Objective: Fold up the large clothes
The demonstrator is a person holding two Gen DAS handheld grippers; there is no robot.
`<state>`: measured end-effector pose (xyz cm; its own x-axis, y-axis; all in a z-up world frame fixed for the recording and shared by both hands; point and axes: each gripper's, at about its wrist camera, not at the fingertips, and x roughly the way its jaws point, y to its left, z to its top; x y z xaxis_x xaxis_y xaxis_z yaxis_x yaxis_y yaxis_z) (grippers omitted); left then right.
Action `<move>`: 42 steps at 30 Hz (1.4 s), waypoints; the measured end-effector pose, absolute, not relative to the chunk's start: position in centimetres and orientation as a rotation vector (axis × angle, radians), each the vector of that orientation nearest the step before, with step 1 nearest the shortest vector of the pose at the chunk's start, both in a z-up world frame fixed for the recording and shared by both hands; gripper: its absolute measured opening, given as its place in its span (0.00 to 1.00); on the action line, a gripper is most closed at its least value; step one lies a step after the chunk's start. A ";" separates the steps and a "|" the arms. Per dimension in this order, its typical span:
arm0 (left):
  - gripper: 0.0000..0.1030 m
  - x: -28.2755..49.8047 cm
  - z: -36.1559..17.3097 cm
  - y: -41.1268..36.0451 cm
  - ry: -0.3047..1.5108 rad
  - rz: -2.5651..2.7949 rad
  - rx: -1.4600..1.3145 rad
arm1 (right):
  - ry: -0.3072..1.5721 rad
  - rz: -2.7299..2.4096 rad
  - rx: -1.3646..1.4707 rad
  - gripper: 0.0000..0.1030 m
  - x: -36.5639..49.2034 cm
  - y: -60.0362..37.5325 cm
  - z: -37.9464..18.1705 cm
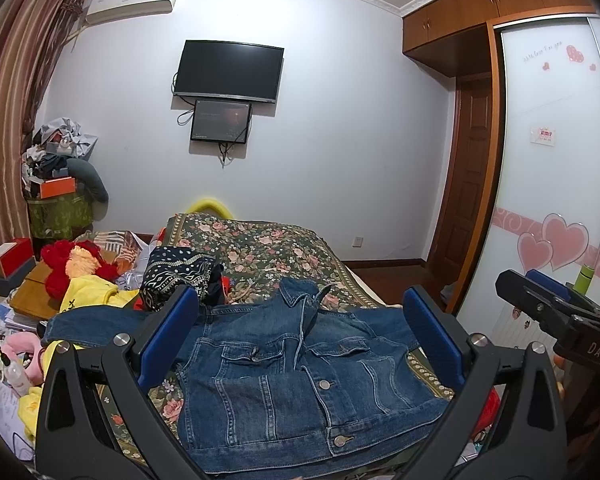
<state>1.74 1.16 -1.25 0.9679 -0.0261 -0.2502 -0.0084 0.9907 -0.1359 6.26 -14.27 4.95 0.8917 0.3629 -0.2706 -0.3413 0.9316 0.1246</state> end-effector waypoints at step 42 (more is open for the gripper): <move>1.00 14.6 -10.9 18.3 0.485 0.375 -0.156 | 0.606 0.302 -0.077 1.00 20.5 -8.3 -2.0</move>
<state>14.59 18.33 -10.88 0.8182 0.3140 -0.4816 -0.3871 0.9202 -0.0577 20.51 -8.33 -1.95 0.7795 0.2566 -0.5715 -0.3013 0.9534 0.0171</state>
